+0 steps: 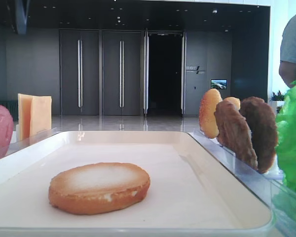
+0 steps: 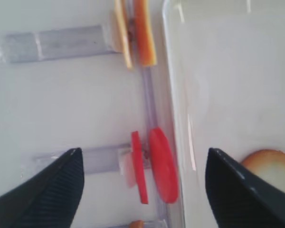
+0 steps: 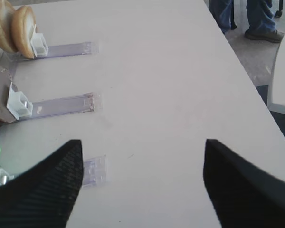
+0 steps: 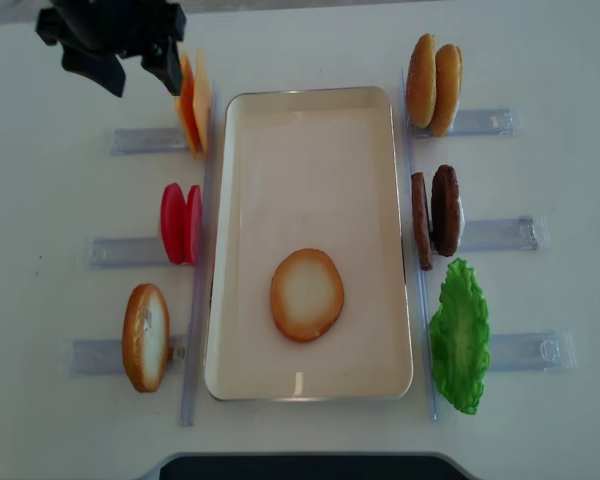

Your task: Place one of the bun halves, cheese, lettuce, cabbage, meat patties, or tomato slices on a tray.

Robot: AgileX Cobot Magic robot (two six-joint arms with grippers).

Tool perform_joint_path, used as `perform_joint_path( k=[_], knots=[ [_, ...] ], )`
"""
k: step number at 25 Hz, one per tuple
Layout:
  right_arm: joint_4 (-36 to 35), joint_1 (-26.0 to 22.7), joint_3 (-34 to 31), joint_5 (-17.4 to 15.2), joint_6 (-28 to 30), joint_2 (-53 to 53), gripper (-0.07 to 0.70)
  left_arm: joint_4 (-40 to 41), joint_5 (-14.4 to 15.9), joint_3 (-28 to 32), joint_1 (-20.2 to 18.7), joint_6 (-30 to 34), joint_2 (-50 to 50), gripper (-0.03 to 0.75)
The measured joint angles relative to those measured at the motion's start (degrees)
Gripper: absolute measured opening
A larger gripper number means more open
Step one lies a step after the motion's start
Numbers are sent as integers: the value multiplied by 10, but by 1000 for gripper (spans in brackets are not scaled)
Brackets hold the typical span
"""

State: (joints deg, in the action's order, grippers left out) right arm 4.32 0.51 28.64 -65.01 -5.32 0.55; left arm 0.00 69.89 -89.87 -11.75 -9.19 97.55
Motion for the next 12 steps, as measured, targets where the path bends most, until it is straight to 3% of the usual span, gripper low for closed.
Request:
perform_joint_path(
  k=[5,12],
  knots=[
    [0,0,0,0,0,0,531,0,3,-2,80,47,0,608],
    [0,0,0,0,0,0,531,24,5,-2,102,92,4,608]
  ],
)
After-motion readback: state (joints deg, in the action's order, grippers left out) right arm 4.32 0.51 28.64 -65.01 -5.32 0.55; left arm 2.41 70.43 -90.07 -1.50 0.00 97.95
